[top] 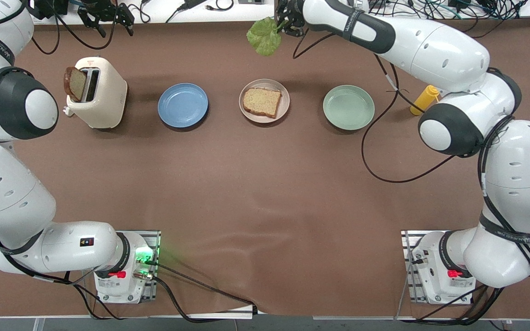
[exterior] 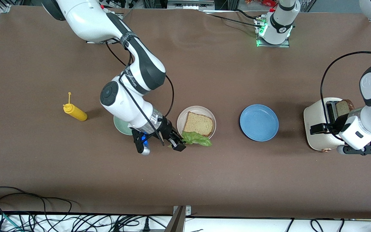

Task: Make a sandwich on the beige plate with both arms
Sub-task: 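Carry the lettuce with the right gripper over the bread, then open the right gripper to drop the lettuce on the bread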

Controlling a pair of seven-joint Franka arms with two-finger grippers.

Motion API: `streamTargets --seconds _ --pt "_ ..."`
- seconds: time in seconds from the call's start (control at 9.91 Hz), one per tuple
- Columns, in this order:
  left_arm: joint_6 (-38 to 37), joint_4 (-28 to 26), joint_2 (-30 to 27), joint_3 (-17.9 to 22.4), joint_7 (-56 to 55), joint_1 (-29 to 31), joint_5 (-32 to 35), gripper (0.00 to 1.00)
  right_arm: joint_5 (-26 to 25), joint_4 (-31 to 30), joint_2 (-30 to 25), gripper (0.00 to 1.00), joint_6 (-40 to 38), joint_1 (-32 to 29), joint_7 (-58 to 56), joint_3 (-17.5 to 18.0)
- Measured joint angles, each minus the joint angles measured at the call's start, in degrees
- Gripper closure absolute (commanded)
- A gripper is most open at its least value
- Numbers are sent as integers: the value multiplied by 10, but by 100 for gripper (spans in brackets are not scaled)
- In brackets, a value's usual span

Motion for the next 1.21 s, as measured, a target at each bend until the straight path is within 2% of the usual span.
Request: streamTargets --seconds 0.4,0.61,0.91,1.21 --pt "0 0 0 0 0 0 0 0 20 -21 22 100 0 1 99 0" --pt "0 0 1 -1 0 -1 0 0 21 -42 23 100 -13 2 129 12" --pt "0 0 1 -1 0 -2 0 0 21 -80 23 100 -18 5 142 40" --pt "0 0 1 -1 0 -2 0 0 21 -111 25 100 -18 6 143 44"
